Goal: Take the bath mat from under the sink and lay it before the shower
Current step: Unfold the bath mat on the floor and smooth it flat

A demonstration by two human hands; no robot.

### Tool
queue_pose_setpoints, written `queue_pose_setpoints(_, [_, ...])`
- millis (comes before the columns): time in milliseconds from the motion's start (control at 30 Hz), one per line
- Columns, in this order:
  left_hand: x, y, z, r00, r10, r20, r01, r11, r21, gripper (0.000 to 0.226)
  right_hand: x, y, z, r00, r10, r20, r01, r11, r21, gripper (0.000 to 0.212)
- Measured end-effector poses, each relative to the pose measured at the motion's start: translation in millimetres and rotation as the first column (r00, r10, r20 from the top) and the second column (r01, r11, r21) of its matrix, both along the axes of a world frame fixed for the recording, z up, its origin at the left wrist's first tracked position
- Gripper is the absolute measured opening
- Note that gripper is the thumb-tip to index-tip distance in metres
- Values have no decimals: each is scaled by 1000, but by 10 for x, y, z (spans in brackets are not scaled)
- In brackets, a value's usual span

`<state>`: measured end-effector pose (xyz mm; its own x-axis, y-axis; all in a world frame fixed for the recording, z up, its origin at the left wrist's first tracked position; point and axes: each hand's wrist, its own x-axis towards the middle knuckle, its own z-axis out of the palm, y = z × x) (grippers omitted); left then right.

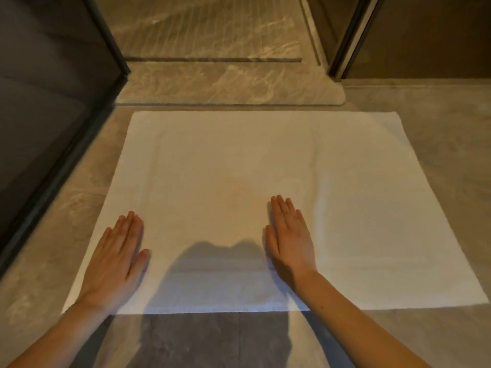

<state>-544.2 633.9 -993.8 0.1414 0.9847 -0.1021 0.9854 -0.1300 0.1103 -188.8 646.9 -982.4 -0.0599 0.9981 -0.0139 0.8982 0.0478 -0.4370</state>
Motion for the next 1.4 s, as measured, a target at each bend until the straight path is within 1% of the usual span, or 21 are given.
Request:
queue_pose_setpoints(100, [465, 476, 161, 992, -127, 12, 125, 988, 94, 63, 10, 271, 161, 1000, 12, -10, -11, 998, 68, 55])
queue_pose_setpoints(200, [1100, 1012, 275, 973, -229, 21, 221, 958, 182, 64, 73, 577, 253, 999, -40, -36, 43, 997, 68, 55])
queue_pose_setpoints(300, [1681, 1419, 308, 943, -327, 57, 310, 929, 203, 62, 167, 897, 318, 992, -74, -107, 82, 994, 66, 55])
queue_pose_setpoints(400, [2161, 1734, 290, 917, -391, 77, 365, 903, 225, 60, 286, 1209, 339, 990, -83, -115, 92, 993, 74, 55])
queue_pose_setpoints(533, [2606, 2096, 165, 907, -416, 64, 398, 896, 195, 56, 497, 1588, 236, 982, -144, -118, 149, 988, 29, 55])
queue_pose_setpoints(633, [2832, 2418, 43, 907, -418, 48, 407, 901, 151, 55, 578, 1877, 127, 969, -168, -181, 169, 986, -9, 54])
queue_pose_setpoints(733, [2929, 2633, -126, 917, -399, 11, 397, 914, 79, 56, 563, 2231, 50, 960, -165, -227, 169, 986, -2, 53])
queue_pose_setpoints(833, [2911, 2708, -279, 925, -374, 65, 367, 925, 101, 59, 523, 2508, -56, 973, -108, -204, 112, 994, 6, 53])
queue_pose_setpoints(900, [2896, 2710, -318, 921, -378, 93, 367, 922, 120, 58, 558, 2589, -136, 974, -90, -209, 87, 996, -25, 52])
queue_pose_setpoints(933, [2890, 2711, -330, 920, -380, 91, 367, 921, 133, 57, 611, 2610, -180, 977, -77, -198, 73, 997, -28, 53])
queue_pose_setpoints(967, [2886, 2715, -339, 919, -385, 78, 372, 917, 145, 56, 681, 2620, -223, 987, -48, -154, 47, 999, -11, 53])
queue_pose_setpoints(1033, [2881, 2721, -343, 918, -390, 77, 374, 912, 167, 56, 867, 2617, -296, 1000, 29, -2, -29, 999, 31, 54])
queue_pose_setpoints(1100, [2878, 2705, -339, 920, -380, 100, 359, 916, 179, 57, 1128, 2599, -344, 994, 45, 100, -48, 998, 32, 55])
queue_pose_setpoints(1267, [2883, 2704, -316, 920, -378, 103, 356, 917, 180, 61, 2106, 2472, -328, 971, -117, 210, 117, 993, 10, 56])
queue_pose_setpoints(1400, [2884, 2699, -312, 916, -385, 113, 365, 917, 161, 59, 2787, 2269, -264, 920, -286, 267, 301, 953, -16, 57])
